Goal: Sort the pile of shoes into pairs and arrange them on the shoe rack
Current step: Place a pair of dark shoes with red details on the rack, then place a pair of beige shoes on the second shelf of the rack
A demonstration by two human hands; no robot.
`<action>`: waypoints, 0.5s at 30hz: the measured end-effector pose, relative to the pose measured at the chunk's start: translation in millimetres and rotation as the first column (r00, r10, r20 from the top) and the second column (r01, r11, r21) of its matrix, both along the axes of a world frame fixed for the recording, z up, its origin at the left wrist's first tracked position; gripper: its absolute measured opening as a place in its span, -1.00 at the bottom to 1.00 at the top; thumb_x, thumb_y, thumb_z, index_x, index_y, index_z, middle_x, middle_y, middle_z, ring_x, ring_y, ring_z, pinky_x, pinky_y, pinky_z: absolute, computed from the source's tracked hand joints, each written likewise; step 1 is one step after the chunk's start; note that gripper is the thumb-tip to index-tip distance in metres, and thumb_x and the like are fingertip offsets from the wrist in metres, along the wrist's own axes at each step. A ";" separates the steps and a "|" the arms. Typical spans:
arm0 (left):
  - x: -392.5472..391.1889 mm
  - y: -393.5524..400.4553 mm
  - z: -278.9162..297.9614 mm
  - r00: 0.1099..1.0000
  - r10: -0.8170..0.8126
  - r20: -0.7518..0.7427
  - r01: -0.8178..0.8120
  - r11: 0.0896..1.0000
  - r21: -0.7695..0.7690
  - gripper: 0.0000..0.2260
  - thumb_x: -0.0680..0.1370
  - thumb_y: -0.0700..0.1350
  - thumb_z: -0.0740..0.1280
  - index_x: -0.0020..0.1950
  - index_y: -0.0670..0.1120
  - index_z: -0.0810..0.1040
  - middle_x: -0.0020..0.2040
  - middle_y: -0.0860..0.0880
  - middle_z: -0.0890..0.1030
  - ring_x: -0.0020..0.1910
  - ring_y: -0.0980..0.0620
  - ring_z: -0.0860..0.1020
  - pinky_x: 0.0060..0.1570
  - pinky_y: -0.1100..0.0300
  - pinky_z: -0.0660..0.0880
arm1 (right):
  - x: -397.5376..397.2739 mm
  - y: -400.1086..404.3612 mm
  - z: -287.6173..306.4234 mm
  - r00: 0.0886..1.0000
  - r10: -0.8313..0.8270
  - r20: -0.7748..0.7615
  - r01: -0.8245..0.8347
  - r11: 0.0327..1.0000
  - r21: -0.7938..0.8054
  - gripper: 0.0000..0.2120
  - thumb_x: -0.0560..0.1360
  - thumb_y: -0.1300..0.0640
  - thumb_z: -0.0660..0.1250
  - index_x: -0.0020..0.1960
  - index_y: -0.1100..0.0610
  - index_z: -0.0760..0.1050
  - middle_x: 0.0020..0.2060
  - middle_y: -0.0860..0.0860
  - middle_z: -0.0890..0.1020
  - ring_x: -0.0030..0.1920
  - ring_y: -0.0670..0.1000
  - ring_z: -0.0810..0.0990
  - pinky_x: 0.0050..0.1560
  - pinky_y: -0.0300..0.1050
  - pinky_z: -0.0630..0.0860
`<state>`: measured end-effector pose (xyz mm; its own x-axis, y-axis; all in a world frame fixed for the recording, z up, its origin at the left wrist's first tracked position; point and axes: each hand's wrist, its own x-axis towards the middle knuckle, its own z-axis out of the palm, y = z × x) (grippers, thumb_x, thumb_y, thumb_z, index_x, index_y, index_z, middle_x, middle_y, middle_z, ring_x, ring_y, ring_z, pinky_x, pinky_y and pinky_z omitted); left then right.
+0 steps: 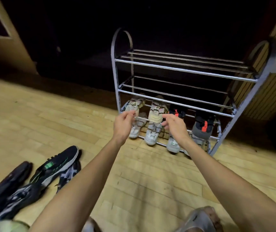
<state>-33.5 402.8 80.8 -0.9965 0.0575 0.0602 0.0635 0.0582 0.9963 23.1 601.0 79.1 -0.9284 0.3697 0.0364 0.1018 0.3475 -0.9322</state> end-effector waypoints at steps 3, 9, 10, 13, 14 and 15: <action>24.1 -49.9 19.7 0.996 0.084 -0.009 -0.083 0.994 0.067 -0.82 0.57 -0.19 0.24 -0.13 -0.08 0.62 -0.27 0.02 0.62 -0.35 0.13 0.51 -0.33 0.32 0.46 | 7.6 -34.4 21.8 0.998 0.058 -0.020 -0.059 0.995 -0.084 -0.73 0.61 0.13 0.15 -0.03 0.11 0.63 -0.37 0.01 0.60 -0.40 -0.09 0.51 -0.37 -0.28 0.40; 71.9 -154.9 45.5 0.965 0.256 -0.049 -0.248 0.960 0.128 -0.75 0.61 -0.13 0.16 -0.19 -0.13 0.56 -0.40 0.03 0.50 -0.48 0.17 0.40 -0.49 0.36 0.34 | 18.1 -112.8 56.4 0.973 0.214 -0.082 -0.222 0.970 -0.103 -0.53 0.67 0.00 0.05 -0.15 0.20 0.63 -0.47 0.02 0.56 -0.47 -0.10 0.48 -0.38 -0.26 0.45; 78.1 -171.7 49.2 0.958 0.281 -0.054 -0.272 0.953 0.135 -0.75 0.61 -0.13 0.16 -0.19 -0.14 0.56 -0.41 0.03 0.50 -0.49 0.17 0.40 -0.49 0.36 0.33 | 19.7 -128.8 58.4 0.968 0.236 -0.082 -0.243 0.966 -0.090 -0.52 0.66 -0.01 0.05 -0.16 0.20 0.63 -0.47 0.02 0.56 -0.48 -0.09 0.48 -0.37 -0.24 0.45; 92.4 -219.0 52.7 0.941 0.335 -0.057 -0.327 0.938 0.110 -0.74 0.61 -0.09 0.17 -0.18 -0.14 0.57 -0.44 0.04 0.51 -0.50 0.15 0.41 -0.49 0.35 0.35 | 24.1 -177.6 57.6 0.947 0.312 -0.080 -0.317 0.947 -0.058 -0.50 0.66 0.00 0.02 -0.23 0.17 0.62 -0.46 0.05 0.57 -0.47 -0.05 0.48 -0.32 -0.14 0.45; 96.1 -233.3 51.1 0.937 0.344 -0.057 -0.339 0.937 0.084 -0.73 0.60 -0.07 0.18 -0.17 -0.13 0.58 -0.44 0.04 0.53 -0.49 0.13 0.42 -0.47 0.33 0.36 | 25.5 -192.6 56.3 0.937 0.341 -0.070 -0.345 0.937 -0.051 -0.49 0.66 0.00 0.02 -0.24 0.16 0.62 -0.46 0.04 0.58 -0.47 -0.04 0.48 -0.32 -0.12 0.43; 99.6 -246.9 48.4 0.936 0.349 -0.056 -0.346 0.937 0.055 -0.73 0.60 -0.04 0.18 -0.15 -0.12 0.59 -0.44 0.05 0.54 -0.47 0.12 0.43 -0.45 0.31 0.38 | 26.2 -206.8 54.7 0.926 0.374 -0.058 -0.376 0.926 -0.039 -0.49 0.65 -0.02 0.02 -0.23 0.16 0.62 -0.47 0.03 0.58 -0.47 -0.04 0.48 -0.33 -0.12 0.41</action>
<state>66.2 155.9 129.1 -0.9479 -0.2957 0.1186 0.1104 0.0443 0.9929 49.3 394.2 133.8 -0.9971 -0.0024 0.0755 -0.0726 0.3058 -0.9493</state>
